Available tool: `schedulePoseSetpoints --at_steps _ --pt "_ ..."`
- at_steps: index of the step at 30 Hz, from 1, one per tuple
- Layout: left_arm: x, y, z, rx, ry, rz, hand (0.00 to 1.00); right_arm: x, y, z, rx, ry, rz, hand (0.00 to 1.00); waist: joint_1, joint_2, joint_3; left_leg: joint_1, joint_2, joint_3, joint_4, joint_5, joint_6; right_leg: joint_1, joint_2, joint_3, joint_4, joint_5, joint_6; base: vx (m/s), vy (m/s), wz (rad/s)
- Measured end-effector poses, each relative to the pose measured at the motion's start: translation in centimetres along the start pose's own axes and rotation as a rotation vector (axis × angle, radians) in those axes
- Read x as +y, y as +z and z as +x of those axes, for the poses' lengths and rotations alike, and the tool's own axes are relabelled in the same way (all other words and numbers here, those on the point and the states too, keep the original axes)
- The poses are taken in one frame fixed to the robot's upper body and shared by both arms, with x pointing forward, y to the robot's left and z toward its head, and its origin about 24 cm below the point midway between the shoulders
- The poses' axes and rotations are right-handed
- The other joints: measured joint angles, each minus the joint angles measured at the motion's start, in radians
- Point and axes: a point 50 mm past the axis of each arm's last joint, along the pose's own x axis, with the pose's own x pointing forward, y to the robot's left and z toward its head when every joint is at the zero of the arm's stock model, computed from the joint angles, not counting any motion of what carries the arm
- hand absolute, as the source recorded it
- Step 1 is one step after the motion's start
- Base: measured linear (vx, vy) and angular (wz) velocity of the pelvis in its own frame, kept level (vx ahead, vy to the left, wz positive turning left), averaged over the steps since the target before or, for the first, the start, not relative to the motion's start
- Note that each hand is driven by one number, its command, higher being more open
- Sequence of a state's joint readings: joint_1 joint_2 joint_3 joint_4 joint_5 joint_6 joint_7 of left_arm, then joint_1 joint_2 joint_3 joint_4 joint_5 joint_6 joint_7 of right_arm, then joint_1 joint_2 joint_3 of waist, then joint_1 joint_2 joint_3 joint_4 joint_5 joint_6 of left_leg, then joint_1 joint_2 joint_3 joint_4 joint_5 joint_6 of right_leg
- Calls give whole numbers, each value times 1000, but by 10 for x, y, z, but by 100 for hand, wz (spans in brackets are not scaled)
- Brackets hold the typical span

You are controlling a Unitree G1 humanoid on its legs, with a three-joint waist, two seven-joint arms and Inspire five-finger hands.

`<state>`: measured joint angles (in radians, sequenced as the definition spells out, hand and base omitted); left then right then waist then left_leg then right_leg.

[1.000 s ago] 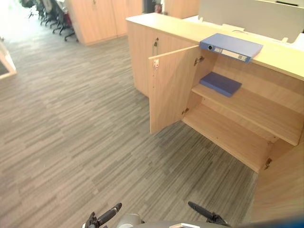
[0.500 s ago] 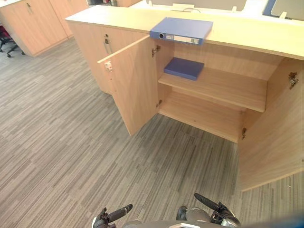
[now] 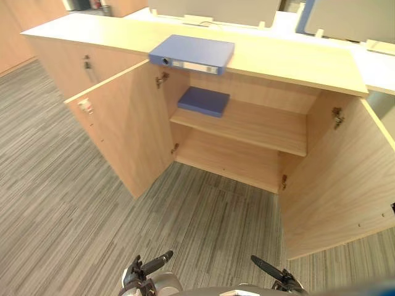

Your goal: Walk over to the cabinet, pick up the folder, carry it to the office cabinet, place the folder inside the office cabinet, then close the office cabinet door

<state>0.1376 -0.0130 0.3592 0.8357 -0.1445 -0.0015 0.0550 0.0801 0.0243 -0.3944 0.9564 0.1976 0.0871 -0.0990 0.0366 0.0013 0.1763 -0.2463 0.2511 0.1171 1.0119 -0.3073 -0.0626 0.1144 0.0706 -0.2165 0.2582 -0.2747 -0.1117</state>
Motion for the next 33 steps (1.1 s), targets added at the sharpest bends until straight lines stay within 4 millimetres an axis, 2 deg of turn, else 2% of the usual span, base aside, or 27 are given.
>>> schedulePoseSetpoints --at_steps 1,2,3,4,5,6,7,9,10,14,15,16,17,19,20,21,22,23,24,25,26,28,30,33 --pt "-2 2 0 -8 -5 -3 100 1 0 0 2 2 -3 100 6 -6 4 -13 -21 -4 -36 -8 0 15 -7 13 -7 2 3 410 119 -84" --pt "-5 4 0 -24 -11 -9 100 4 0 0 7 5 -2 100 15 -18 12 -28 -70 -23 -142 -16 -8 44 -29 40 -14 1 12 345 125 -71" --pt "-6 6 0 -34 -12 -10 100 8 1 0 5 10 -1 100 15 -23 15 -43 -125 -55 -267 -12 -8 72 -53 56 -19 -3 41 336 163 -66" --pt "-6 6 0 -34 -13 -12 100 9 3 1 2 13 -2 100 15 -23 15 -51 -149 -77 -340 -3 -6 86 -61 62 -25 -6 55 344 192 -57" --pt "-9 3 -1 -27 -16 -20 100 11 5 1 -7 21 -22 100 15 -17 11 -57 -184 -127 -486 68 9 112 -74 69 -37 -15 84 454 257 -55" --pt "-8 0 -2 -16 -8 -41 100 11 6 1 -13 25 -43 100 22 -3 3 -60 -195 -162 -559 217 23 136 -75 85 -43 -32 115 415 234 -56" --pt "-9 -2 -1 -9 -5 -55 100 14 5 1 -8 31 -50 100 29 -3 -5 -56 -204 -159 -546 244 26 150 -82 97 -43 -40 128 347 179 -30" --pt "-2 0 1 -9 11 -40 100 26 -2 -2 8 66 -53 100 23 -51 -37 -44 -232 -129 -577 228 48 123 -131 122 -25 -12 166 427 203 -19" --pt "1 0 1 -3 23 -51 100 33 -4 -2 12 85 -66 100 40 -61 -44 -32 -237 -102 -585 220 59 112 -148 147 -9 7 174 373 181 -36" --pt "-2 -5 2 29 28 -57 100 32 -6 -2 21 99 -99 100 74 -51 -57 81 -266 -12 -656 207 87 94 -218 173 91 44 176 254 167 -58" --pt "-2 -8 1 36 27 -55 100 31 -7 -2 25 103 -106 100 74 -47 -60 129 -280 6 -694 203 93 58 -247 170 202 45 174 140 149 -65" --pt "-3 -9 1 40 21 -44 100 30 -5 -2 19 101 -122 100 69 -49 -61 187 -305 19 -739 195 105 -18 -287 163 387 61 158 166 165 -49" --pt "-3 -9 1 39 19 -40 100 30 -5 -2 17 102 -122 100 68 -50 -61 198 -310 20 -747 194 106 -32 -295 162 427 71 155 130 74 -22" --pt "-3 -10 1 47 9 -10 100 28 -2 -1 4 97 -131 100 59 -50 -62 258 -321 19 -786 187 119 -97 -344 126 608 134 131 116 16 -4" --pt "-2 -12 1 55 13 -5 100 28 -1 -1 -4 98 -140 100 59 -46 -62 290 -320 11 -802 183 122 -122 -363 87 659 80 130 122 -17 4" --pt "-1 -13 1 58 14 1 100 30 0 -1 -13 101 -149 100 55 -48 -64 314 -311 1 -818 183 122 -150 -361 64 656 23 133 126 -55 13" --pt "0 -13 1 59 13 6 100 30 1 -1 -17 103 -149 100 51 -48 -64 320 -306 -10 -823 182 121 -165 -353 56 641 1 136 93 -85 36" --pt "0 -14 1 63 12 15 100 33 2 -1 -30 111 -145 100 37 -44 -63 331 -285 -36 -828 178 114 -190 -321 50 581 -32 144 79 -143 52" --pt "2 -16 0 68 16 14 100 36 5 -1 -42 119 -146 100 26 -42 -63 337 -268 -63 -830 174 94 -209 -295 48 489 -43 155 65 -185 58" --pt "2 -16 0 67 18 14 100 37 5 -1 -41 121 -146 100 24 -44 -62 336 -264 -75 -830 172 82 -209 -287 45 421 -36 164 60 -246 53" --pt "6 -14 0 55 25 18 100 38 0 -2 -24 125 -151 100 23 -71 -60 339 -282 -95 -824 162 56 -200 -288 43 261 0 176 99 -278 51" --pt "1 -22 -2 83 20 -5 100 30 1 -1 -24 101 -134 100 20 -36 -73 349 -245 -144 -838 165 29 -166 -251 -3 220 -7 157 127 -221 40" --pt "-1 -25 -3 86 23 -29 100 27 5 1 -25 91 -126 100 19 -20 -73 346 -206 -177 -882 178 1 -161 -207 -35 184 -8 138 137 -241 24" --pt "2 -27 -4 90 41 -62 100 22 3 1 -18 76 -129 100 19 -19 -71 356 -155 -192 -892 168 -33 -118 -150 -62 127 -1 124 153 -207 12"
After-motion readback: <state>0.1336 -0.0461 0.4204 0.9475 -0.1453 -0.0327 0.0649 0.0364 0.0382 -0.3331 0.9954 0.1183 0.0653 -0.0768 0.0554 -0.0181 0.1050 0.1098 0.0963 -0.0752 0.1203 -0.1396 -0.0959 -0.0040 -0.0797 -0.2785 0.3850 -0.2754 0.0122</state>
